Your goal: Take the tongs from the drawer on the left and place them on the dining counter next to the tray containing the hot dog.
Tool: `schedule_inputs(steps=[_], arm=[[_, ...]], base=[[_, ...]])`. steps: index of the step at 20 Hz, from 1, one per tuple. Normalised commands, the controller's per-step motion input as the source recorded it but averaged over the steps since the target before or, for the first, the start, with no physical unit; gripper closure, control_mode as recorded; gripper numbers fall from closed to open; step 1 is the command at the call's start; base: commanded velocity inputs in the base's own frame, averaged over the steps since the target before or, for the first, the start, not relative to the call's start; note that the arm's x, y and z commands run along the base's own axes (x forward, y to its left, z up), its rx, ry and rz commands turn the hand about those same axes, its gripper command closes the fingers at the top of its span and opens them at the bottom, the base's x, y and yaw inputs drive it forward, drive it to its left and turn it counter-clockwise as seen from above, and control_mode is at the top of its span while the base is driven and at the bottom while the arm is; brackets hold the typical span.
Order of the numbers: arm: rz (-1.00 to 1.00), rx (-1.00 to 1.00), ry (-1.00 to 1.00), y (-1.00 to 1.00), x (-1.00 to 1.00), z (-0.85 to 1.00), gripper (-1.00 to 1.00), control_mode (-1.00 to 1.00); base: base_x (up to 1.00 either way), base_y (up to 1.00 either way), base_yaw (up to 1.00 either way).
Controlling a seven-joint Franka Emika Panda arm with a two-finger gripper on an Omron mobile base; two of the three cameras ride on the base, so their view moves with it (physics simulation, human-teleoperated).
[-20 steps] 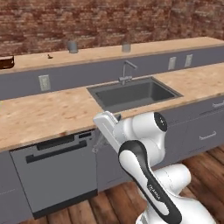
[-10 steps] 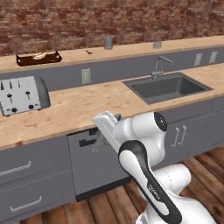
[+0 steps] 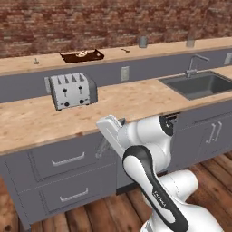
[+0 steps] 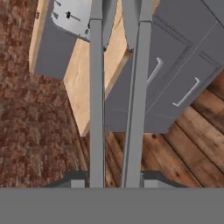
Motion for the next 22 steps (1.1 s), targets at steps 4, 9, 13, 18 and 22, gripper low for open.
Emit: schedule_inputs(steps=[4,9,13,18,22], arm=[[0.0,0.0,0.0,0.0,0.0,0.0,1.0,1.0],[0.0,0.0,0.0,0.0,0.0,0.0,1.0,1.0],[0.0,0.0,0.0,0.0,0.0,0.0,1.0,1.0],[0.0,0.0,0.0,0.0,0.0,0.0,1.0,1.0],[0.0,0.0,0.0,0.0,0.0,0.0,1.0,1.0]], base=[[-0.09,1.0,0.0],[-0.02,1.0,0.0],[-0.01,1.0,0.0],[0.0,1.0,0.0],[0.08,1.0,0.0]])
